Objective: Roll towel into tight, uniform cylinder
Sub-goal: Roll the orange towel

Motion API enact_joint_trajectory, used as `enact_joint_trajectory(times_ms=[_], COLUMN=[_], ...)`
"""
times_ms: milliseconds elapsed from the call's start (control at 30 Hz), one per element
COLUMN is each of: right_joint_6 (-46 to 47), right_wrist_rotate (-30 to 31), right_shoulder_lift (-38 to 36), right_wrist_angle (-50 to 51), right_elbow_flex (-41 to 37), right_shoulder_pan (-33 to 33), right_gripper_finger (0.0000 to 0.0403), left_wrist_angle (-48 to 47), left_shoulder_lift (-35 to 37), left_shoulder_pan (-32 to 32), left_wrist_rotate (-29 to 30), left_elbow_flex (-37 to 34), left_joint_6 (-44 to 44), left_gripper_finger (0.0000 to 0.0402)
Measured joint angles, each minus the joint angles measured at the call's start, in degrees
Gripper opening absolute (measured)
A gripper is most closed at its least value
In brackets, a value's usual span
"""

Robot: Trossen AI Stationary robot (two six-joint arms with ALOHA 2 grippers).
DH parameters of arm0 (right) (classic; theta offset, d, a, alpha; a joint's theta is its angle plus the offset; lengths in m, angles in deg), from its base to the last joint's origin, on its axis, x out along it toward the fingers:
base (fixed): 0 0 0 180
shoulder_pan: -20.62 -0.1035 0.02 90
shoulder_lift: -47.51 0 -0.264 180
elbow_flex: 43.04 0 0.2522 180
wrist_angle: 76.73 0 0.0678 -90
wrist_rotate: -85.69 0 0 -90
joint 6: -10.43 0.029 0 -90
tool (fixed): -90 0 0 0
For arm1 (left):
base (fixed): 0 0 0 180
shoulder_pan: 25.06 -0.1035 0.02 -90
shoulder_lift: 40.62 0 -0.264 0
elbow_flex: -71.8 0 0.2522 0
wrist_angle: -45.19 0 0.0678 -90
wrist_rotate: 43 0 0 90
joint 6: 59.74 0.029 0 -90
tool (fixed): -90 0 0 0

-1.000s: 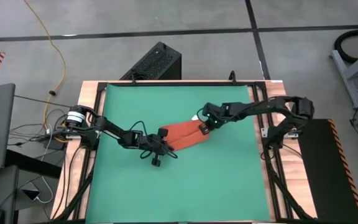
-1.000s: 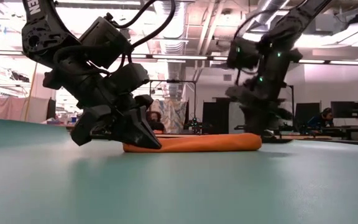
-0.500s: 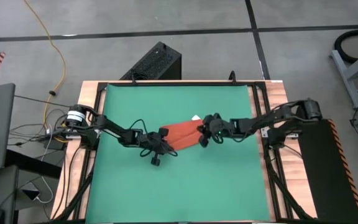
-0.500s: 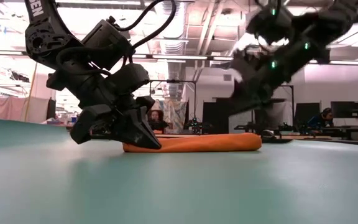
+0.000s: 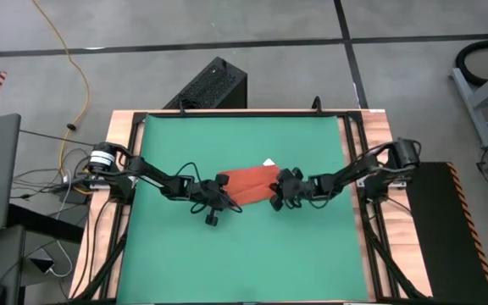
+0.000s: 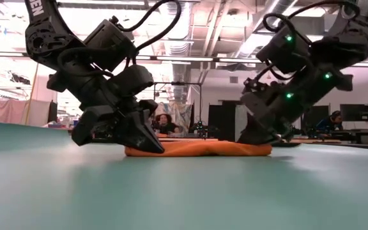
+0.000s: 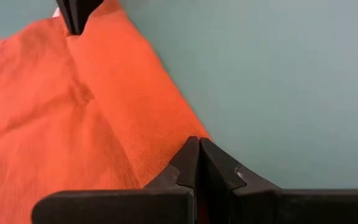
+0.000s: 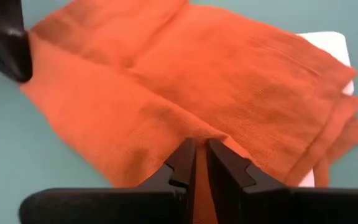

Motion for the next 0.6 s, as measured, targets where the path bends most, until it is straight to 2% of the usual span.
enact_joint_trajectory(times_ms=[367,467,600], right_joint_6=[23.1,26.8,27.9], right_wrist_rotate=[15.3,20.3,23.1], right_shoulder_lift=[6.1,7.7,9.6], right_wrist_angle=[-0.9,-2.5,-2.2], right_elbow_flex=[0.1,0.4,2.2], right_shoulder_pan=[-13.8,-17.3,-19.8], right_gripper_finger=[0.0063,0.0063,0.0063], left_wrist_angle=[-12.0,-12.0,-11.8], left_shoulder_lift=[5.2,6.5,7.6], left_shoulder_pan=[0.0,0.0,0.1], left_wrist_rotate=[-1.8,-4.1,-7.4], left_elbow_flex=[0.0,-0.1,-0.4], left_joint_6=[2.8,3.8,4.9], left_gripper_finger=[0.0000,0.0000,0.0000])
